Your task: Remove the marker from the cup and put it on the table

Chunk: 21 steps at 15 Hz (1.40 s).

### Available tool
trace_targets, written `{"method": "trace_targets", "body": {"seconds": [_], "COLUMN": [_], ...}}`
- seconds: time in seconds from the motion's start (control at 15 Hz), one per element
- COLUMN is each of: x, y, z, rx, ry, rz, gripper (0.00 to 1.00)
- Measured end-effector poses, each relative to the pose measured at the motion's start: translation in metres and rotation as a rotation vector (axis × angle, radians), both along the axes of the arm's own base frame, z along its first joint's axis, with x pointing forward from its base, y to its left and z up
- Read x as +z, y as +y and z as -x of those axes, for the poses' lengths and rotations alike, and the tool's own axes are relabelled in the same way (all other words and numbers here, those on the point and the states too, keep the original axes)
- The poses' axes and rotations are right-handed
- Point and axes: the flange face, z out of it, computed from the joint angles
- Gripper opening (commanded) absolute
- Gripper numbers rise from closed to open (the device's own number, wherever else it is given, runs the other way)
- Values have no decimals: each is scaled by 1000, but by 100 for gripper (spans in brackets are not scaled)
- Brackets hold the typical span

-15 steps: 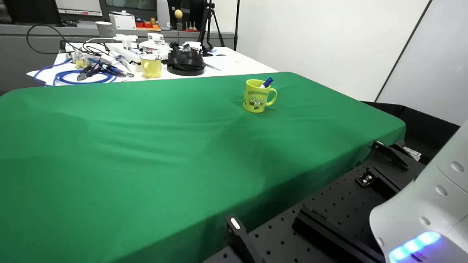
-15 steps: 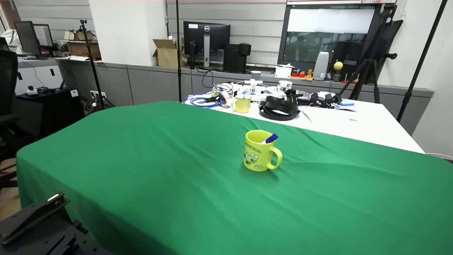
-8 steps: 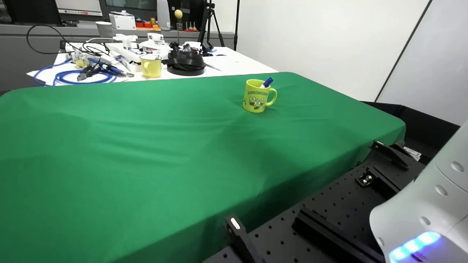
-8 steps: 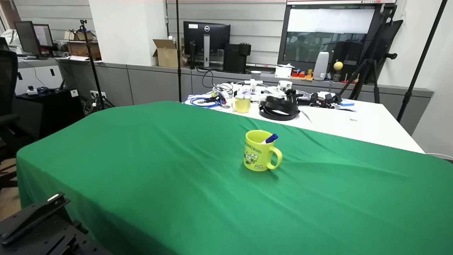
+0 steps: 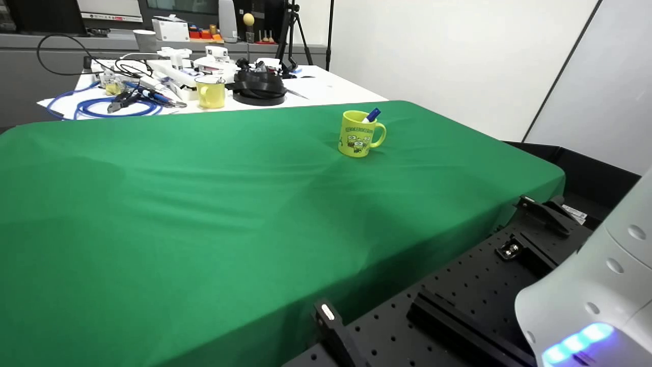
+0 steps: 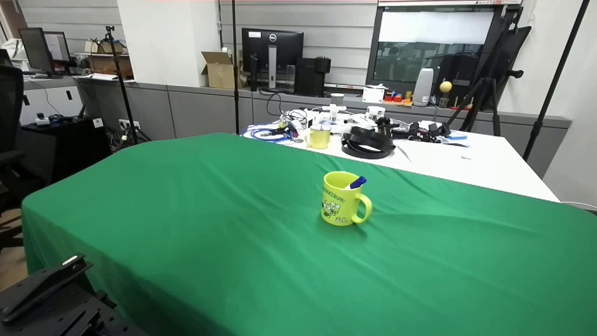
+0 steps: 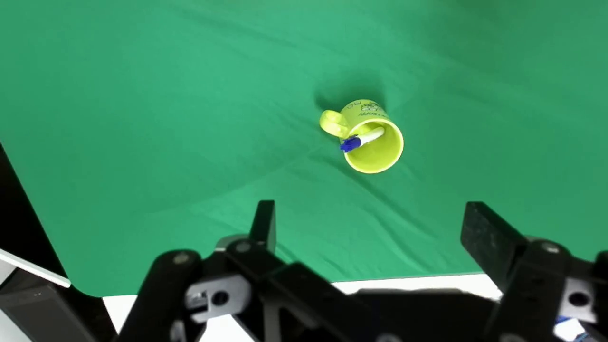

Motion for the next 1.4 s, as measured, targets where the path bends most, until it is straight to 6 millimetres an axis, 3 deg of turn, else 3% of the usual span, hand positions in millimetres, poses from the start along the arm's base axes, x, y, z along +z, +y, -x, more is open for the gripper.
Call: {"method": "trace_targets", "body": {"seconds": [0.2, 0.47, 0.67, 1.0, 1.4], "x": [-18, -23, -35, -85, -141], "y": [-2, -2, -7, -13, -24], "z": [-12, -17, -38, -85, -111], "rx": [-9, -9, -30, -126, -382], "ry": [27, 27, 15, 61, 150], "rz": [6, 8, 14, 3, -85], "gripper": [100, 100, 100, 100, 100]}}
